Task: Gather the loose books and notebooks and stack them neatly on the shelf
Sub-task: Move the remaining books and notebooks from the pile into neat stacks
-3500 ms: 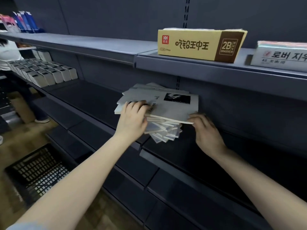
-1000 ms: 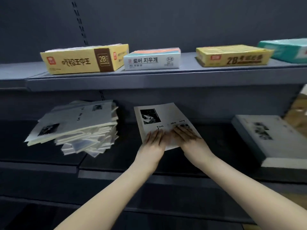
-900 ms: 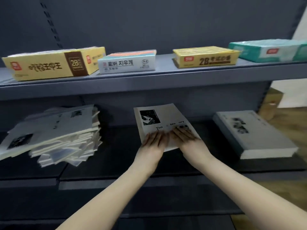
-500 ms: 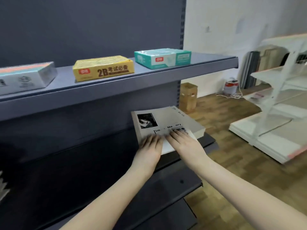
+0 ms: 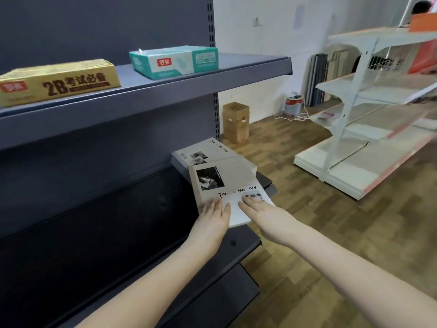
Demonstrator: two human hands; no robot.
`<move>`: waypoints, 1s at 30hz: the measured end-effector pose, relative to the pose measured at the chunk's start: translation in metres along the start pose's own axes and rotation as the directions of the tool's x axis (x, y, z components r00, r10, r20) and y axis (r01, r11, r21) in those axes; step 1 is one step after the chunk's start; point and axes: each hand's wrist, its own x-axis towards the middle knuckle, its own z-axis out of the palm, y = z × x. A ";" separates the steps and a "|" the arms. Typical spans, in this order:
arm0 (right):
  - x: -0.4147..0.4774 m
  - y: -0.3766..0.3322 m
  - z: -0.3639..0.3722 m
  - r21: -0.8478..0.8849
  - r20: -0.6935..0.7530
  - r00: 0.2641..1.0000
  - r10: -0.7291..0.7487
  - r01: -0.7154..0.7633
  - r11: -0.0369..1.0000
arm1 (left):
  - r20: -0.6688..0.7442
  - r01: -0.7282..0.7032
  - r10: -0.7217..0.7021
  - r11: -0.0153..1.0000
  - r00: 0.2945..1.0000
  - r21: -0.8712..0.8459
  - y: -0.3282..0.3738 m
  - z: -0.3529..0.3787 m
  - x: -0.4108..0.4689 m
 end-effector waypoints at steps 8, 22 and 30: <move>0.015 0.018 0.020 0.027 0.020 0.997 -0.075 0.074 0.997 | 0.006 -0.011 0.011 1.000 1.000 -0.022 -0.009 0.011 0.012; 0.098 0.052 0.004 0.005 0.028 0.997 0.078 -0.078 0.997 | -0.047 0.088 -0.100 0.974 0.994 -0.207 -0.032 0.015 0.090; 0.122 0.060 0.012 0.066 0.011 0.998 0.058 -0.059 0.996 | -0.074 0.142 -0.166 0.957 0.983 -0.253 -0.043 0.019 0.106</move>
